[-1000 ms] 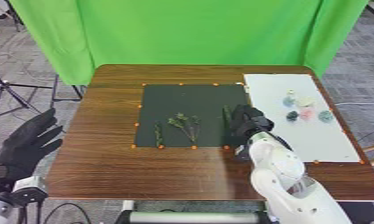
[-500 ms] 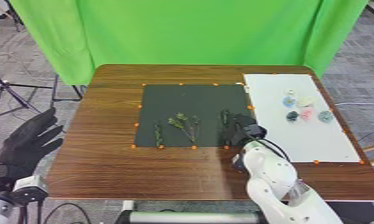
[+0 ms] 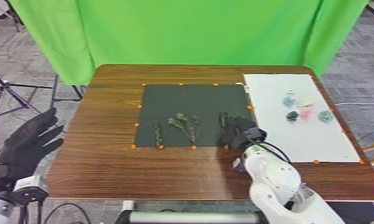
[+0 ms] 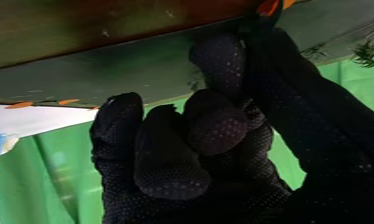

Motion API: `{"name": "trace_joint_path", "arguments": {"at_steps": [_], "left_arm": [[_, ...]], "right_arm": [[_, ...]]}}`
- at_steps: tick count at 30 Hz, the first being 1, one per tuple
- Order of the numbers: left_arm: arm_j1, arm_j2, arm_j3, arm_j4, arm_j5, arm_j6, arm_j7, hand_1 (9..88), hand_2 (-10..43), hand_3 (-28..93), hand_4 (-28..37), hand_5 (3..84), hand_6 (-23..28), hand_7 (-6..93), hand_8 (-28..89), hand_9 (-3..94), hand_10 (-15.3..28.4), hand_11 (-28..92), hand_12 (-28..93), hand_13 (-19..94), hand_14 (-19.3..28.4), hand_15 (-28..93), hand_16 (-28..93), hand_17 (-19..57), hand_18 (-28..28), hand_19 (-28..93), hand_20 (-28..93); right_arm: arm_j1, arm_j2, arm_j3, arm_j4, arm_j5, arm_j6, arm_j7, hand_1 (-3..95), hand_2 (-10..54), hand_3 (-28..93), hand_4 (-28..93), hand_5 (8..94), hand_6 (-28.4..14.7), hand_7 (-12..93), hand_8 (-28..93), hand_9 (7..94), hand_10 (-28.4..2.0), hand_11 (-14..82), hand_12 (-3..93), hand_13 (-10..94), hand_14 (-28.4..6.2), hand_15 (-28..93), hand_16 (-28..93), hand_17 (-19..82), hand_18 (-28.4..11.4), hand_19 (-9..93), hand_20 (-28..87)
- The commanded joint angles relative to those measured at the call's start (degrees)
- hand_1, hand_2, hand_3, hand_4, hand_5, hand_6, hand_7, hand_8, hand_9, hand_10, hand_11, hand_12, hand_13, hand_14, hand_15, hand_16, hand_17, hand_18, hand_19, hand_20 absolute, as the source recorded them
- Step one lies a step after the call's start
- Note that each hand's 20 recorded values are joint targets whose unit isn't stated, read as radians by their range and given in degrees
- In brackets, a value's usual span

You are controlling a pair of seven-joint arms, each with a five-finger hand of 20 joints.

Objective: Arrange flowers

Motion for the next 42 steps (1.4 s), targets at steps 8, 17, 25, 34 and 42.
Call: {"name": "trace_joint_path", "arguments": {"at_steps": [8,17,25,34,42], "left_arm": [[0.5,-0.07,0.00,0.14,-0.04,-0.51,-0.37,21.2,-0.2,71,-28.3,20.8,0.8,20.9,-10,16.7,8.7,11,20,14,10.9,15,8,-11.1,18.3,37,10],[0.6,0.06,-0.03,0.11,-0.14,-0.39,-0.20,21.2,-0.2,70,-28.3,20.7,0.8,20.9,-10,16.7,8.7,11,20,14,10.9,15,8,-11.2,18.3,37,10],[0.5,0.01,-0.11,0.17,0.00,-0.70,-0.32,21.2,-0.3,71,-28.3,20.7,0.8,20.9,-10,16.7,8.7,11,20,14,10.8,14,8,-11.1,18.3,37,10],[0.8,0.18,-0.26,0.11,-0.14,-0.68,-0.42,21.3,-0.3,70,-28.3,20.8,0.9,21.0,-10,16.7,8.7,11,20,14,10.8,15,8,-11.1,18.2,37,10],[0.6,0.23,-0.37,0.18,-0.07,-0.99,-0.59,21.3,-0.2,71,-28.3,20.8,0.9,21.0,-10,16.7,8.7,11,20,14,10.9,15,8,-11.1,18.3,37,10]], "right_arm": [[-2.0,0.4,0.0,-0.2,-1.6,-2.2,-0.2,40.7,-9.5,79,-25,70.6,0.6,51,18,77.3,-9.1,64.0,51.7,75,-7.1,84,38,31,-21.5,84,47],[-1.7,0.4,0.0,-0.2,-3.0,-2.9,-0.5,32.9,-9.5,79,-27,70.1,0.0,47,16,75.4,-9.9,63.8,51.2,74,-7.8,84,38,30,-21.9,83,48],[-1.6,0.5,-0.1,-0.4,-5.6,-2.7,-0.1,27.0,-9.5,80,-27,70.6,-0.4,50,-11,74.3,-10.2,63.7,50.7,74,-8.1,84,38,30,-22.1,82,49],[-1.6,0.9,0.3,-1.2,-7.0,-3.8,0.9,23.1,-9.5,79,-27,70.5,-0.9,50,-12,73.8,-10.7,63.5,50.8,73,-8.4,84,38,29,-22.5,82,49],[-3.0,1.9,1.0,-4.0,-6.0,-4.2,-0.5,22.6,-9.5,79,-27,70.0,-1.1,49,-12,72.8,-11.2,63.3,50.7,73,-8.8,84,39,29,-22.7,82,49]]}}
